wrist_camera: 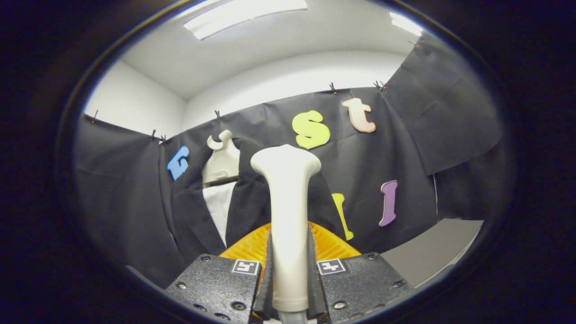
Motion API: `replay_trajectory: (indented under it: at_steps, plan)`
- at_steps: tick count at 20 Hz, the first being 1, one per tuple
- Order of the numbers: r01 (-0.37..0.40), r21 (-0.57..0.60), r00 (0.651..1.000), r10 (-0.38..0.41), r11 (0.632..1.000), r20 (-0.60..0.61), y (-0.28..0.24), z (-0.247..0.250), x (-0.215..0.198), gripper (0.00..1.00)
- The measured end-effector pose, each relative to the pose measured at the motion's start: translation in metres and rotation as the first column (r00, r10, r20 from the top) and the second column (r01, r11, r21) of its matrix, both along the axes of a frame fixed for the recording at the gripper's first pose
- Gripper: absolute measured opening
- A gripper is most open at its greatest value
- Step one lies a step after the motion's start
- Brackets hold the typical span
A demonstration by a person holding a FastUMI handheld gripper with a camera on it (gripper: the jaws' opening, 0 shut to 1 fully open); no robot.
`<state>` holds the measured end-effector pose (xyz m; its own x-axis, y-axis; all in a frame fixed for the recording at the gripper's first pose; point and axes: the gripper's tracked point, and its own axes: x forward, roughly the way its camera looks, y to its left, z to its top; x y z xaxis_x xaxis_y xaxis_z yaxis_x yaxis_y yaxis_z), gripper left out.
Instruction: Iron the clothes twice with a garment steamer, once on the left side and once on the right side.
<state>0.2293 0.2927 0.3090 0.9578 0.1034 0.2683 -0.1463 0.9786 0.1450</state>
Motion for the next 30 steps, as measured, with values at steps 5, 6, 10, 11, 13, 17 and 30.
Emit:
replay_trajectory:
  at_steps: [5, 6, 10, 11, 13, 17, 30]
  plan:
    - [-0.02, -0.036, 0.999, 0.021, 0.999, 0.042, 0.013, 0.028, 0.016, 0.34]
    - [-0.009, -0.058, 0.999, 0.012, 0.998, 0.045, 0.013, 0.032, 0.019, 0.34]
    - [0.009, -0.127, 0.999, -0.002, 0.992, 0.052, 0.025, 0.037, 0.028, 0.34]
    - [0.021, -0.13, 0.999, -0.015, 0.991, 0.05, 0.025, 0.036, 0.032, 0.34]
    - [0.05, -0.138, 0.998, -0.045, 0.989, 0.036, 0.022, 0.03, 0.037, 0.34]
    - [0.058, -0.139, 0.998, -0.057, 0.989, 0.016, 0.02, 0.015, 0.031, 0.34]
    - [0.074, -0.214, 0.986, -0.104, 0.974, -0.132, 0.006, -0.081, -0.01, 0.34]
